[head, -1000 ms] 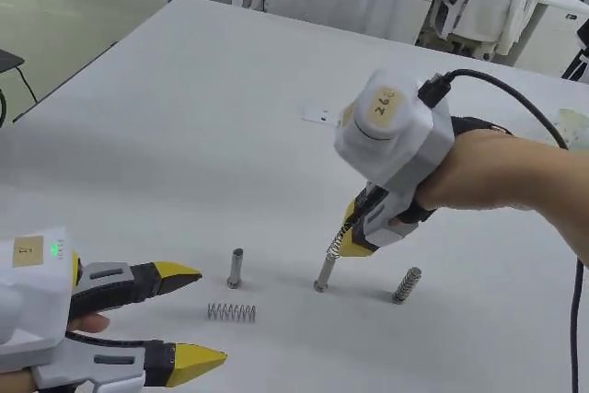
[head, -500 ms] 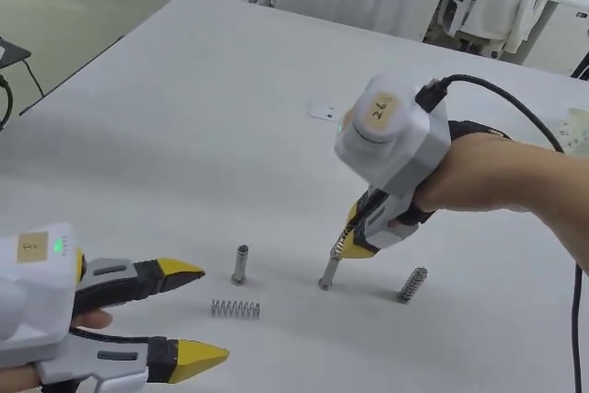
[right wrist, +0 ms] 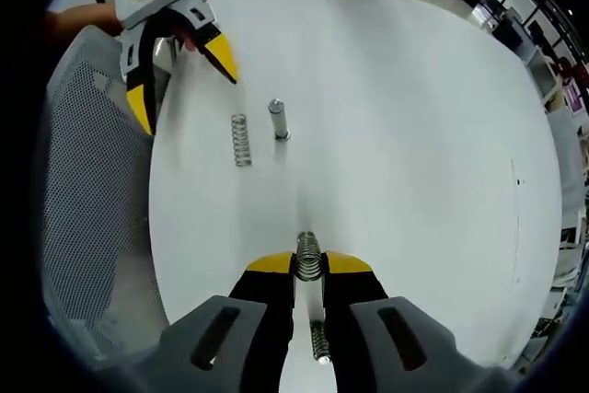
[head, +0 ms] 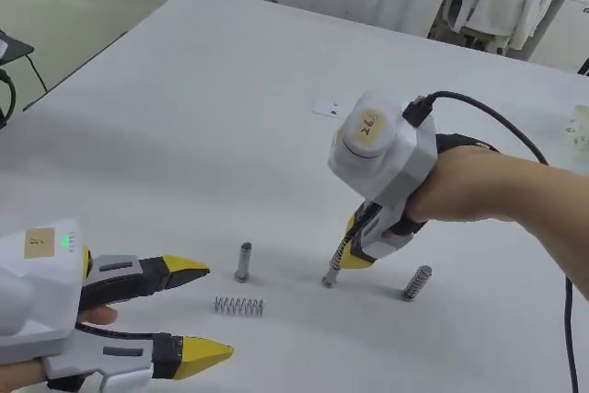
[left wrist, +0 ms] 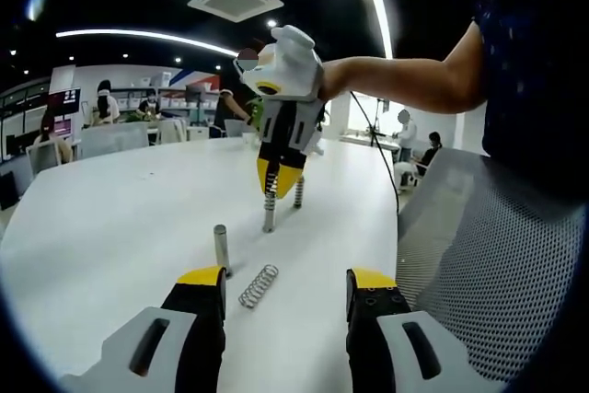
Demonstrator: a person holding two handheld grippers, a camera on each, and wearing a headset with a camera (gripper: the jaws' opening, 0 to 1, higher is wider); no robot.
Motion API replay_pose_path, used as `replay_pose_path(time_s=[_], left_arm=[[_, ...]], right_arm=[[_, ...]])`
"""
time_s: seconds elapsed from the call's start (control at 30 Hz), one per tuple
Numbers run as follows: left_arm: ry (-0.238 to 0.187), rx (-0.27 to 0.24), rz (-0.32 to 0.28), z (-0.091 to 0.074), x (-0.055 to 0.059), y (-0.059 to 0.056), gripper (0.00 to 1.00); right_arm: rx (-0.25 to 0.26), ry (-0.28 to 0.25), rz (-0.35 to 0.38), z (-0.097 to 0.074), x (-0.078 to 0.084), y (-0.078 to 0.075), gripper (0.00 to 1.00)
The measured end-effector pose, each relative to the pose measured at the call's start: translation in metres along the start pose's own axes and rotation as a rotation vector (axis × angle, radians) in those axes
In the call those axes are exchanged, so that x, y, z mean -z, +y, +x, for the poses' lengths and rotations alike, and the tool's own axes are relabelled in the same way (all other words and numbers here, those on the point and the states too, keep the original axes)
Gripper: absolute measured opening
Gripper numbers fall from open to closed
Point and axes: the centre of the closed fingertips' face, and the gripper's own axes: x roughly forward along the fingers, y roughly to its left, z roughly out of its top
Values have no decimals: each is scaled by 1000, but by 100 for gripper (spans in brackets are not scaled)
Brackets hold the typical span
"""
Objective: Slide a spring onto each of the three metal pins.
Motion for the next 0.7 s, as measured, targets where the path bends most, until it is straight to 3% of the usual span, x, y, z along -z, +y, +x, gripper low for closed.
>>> replay_pose_path(time_s=[0.7], left_arm=[[1,-4,2,0,-1,1,47]], right_arm=[[-23,31,22,24,10,7,9]])
